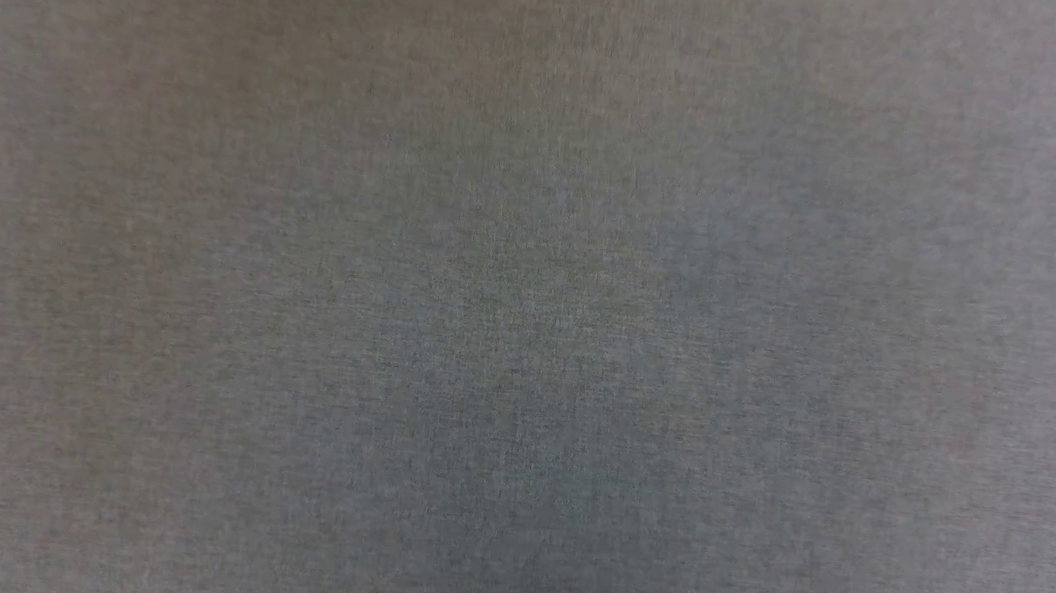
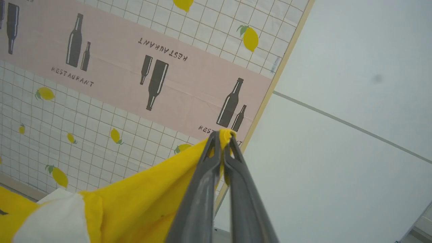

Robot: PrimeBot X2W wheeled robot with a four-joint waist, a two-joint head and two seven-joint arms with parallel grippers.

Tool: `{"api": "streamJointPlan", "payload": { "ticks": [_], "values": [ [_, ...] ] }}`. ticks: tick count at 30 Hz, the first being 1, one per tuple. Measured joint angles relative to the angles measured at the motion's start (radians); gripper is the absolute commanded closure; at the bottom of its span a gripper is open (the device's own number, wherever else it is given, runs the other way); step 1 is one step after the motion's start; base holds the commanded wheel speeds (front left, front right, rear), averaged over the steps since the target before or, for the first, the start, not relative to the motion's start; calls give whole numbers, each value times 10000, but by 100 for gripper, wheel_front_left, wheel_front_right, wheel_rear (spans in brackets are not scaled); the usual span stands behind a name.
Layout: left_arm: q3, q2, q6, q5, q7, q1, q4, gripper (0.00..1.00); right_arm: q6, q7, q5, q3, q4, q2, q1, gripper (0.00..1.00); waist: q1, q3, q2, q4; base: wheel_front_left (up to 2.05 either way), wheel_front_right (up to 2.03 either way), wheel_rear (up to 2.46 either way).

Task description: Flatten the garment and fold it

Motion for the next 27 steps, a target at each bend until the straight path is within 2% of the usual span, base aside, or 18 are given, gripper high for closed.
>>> {"api": "streamJointPlan", "payload": {
  "ticks": [9, 15, 17, 22, 27],
  "values": [
    [307, 251, -943, -566, -794, 542, 756, 100, 0, -518, -148, 337, 556, -422, 55, 100, 1, 1393, 0, 116, 0, 0, 0],
    [554, 311, -1429, -1195, -696, 1713, 529, 100, 0, -612, 629, 826, 539, -646, 772, 100, 2, 1593, 0, 372, 0, 0, 0],
    [593, 337, -1607, -1400, -449, 2306, 44, 100, 2, -604, 1087, 1001, 276, -780, 1197, 100, 1, 1469, 0, 441, 0, 0, 0],
    [740, 385, -1705, -1987, 188, 4255, -1685, 100, 2, -382, 2336, 1183, -1034, -1208, 2798, 100, 0, 964, 0, 572, 0, 0, 0],
    [1206, 451, -1308, -2717, 884, 6934, -3754, 100, 0, 372, 3356, 922, -3156, -1847, 5488, 100, -2, 253, 0, 717, 0, 0, 0]
  ]
}}
